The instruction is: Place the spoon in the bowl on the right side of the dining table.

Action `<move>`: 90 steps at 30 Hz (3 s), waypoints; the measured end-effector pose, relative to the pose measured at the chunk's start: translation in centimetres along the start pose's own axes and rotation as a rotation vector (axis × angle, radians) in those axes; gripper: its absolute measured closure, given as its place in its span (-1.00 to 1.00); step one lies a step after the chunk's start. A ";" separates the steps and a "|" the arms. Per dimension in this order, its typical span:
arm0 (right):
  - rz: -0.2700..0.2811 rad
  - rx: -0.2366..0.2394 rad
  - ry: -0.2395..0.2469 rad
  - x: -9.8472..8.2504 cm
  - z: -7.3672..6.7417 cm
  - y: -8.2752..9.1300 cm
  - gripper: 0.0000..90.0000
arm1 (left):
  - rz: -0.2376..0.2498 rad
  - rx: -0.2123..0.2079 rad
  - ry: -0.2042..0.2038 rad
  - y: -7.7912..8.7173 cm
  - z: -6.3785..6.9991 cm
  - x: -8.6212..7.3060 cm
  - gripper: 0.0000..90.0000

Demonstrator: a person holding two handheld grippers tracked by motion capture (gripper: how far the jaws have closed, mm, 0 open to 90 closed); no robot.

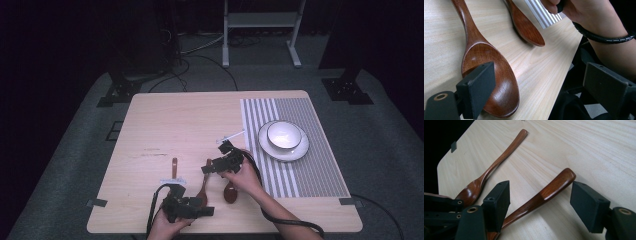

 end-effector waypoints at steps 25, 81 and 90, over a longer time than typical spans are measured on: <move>0.014 -0.032 -0.037 0.2 0.3 -1.2 0.28 | -0.001 -0.002 -0.007 0.0 0.0 0.0 -0.79; 0.311 0.226 -0.234 1.0 2.5 5.3 0.85 | 0.044 0.024 -0.077 0.9 1.2 0.2 -0.79; 0.372 0.174 -0.259 1.4 4.0 8.7 0.85 | 0.053 0.028 -0.081 1.0 1.1 0.2 -0.79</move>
Point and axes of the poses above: each handheld gripper's, and its own axes: y roughly backward along the jaws, x roughly out of its top, z roughly to its right, the point moved 1 cm from there along -y, roughly forward along the jaws, and after that the axes turned 2 degrees about -z, right-handed, at the moved point
